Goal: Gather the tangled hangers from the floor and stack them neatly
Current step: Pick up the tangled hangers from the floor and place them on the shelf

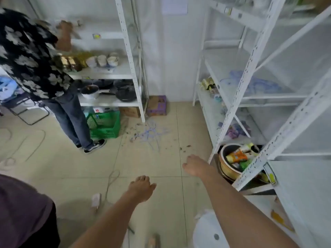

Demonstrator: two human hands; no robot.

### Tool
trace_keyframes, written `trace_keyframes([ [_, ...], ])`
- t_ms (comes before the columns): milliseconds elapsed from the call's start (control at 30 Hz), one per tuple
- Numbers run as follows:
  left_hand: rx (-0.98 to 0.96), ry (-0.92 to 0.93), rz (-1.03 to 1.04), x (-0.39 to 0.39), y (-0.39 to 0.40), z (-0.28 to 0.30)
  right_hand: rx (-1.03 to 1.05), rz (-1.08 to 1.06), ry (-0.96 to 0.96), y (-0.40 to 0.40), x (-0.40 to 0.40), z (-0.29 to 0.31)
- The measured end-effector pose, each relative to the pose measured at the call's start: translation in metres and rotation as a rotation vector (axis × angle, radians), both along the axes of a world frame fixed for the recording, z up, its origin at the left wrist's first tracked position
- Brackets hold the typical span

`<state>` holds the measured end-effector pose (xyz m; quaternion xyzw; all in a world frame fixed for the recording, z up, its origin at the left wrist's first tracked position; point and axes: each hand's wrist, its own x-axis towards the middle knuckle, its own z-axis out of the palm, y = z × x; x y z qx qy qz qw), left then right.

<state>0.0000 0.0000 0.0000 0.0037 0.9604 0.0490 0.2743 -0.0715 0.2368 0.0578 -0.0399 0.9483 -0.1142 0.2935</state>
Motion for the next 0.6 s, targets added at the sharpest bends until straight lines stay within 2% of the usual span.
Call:
trace_keyframes([
  [233, -0.003, -0.043, -0.034, -0.116, -0.015, -0.029, 0.053, 0.038, -0.164, -0.027, -0.102, -0.050],
  [600, 0.018, -0.195, -0.115, -0.327, -0.103, -0.071, 0.096, 0.102, -0.223, -0.102, -0.306, -0.091],
])
